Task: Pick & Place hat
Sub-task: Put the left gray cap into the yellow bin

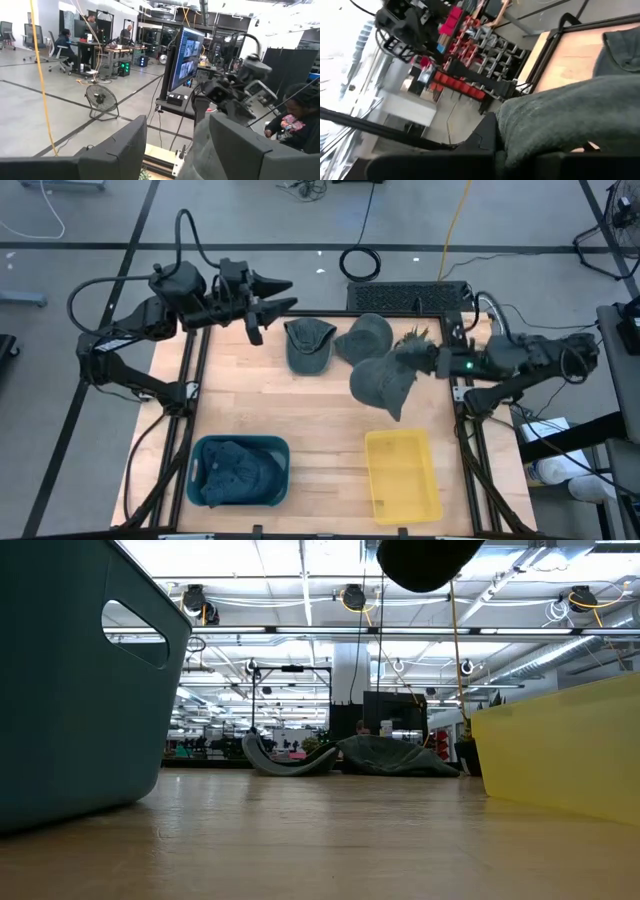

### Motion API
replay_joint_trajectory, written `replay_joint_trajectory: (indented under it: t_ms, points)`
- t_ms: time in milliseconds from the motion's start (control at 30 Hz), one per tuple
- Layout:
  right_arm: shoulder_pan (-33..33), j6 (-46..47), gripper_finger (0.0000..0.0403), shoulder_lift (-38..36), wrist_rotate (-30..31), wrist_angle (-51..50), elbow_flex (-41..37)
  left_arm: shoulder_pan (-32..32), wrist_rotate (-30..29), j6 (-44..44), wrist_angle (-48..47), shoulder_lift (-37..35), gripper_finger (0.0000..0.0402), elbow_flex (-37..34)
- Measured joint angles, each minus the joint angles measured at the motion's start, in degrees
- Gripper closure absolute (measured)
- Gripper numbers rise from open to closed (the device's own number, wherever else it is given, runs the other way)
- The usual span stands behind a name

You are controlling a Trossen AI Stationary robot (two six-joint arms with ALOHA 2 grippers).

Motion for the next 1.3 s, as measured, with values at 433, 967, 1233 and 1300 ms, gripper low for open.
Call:
replay_joint_trajectory:
  t_ms: [433,967,1233,1300]
  points:
    - [19.1,17.6,0.0403,10.2,25.3,-2.9,0.0,0.0,2.1,0.1,-0.8,-1.6,0.0176,0.0]
    - [30.7,36.3,0.0403,19.1,27.6,-8.7,0.0,0.0,4.6,-0.5,-3.3,-2.1,0.0176,0.0]
    - [37.4,43.3,0.0403,20.1,23.4,-17.0,0.0,0.0,4.7,-2.9,-3.8,-2.1,0.0176,0.0]
    - [38.8,45.5,0.0403,20.1,22.2,-20.6,0.0,0.0,4.7,-4.9,-3.8,-2.1,0.0176,0.0]
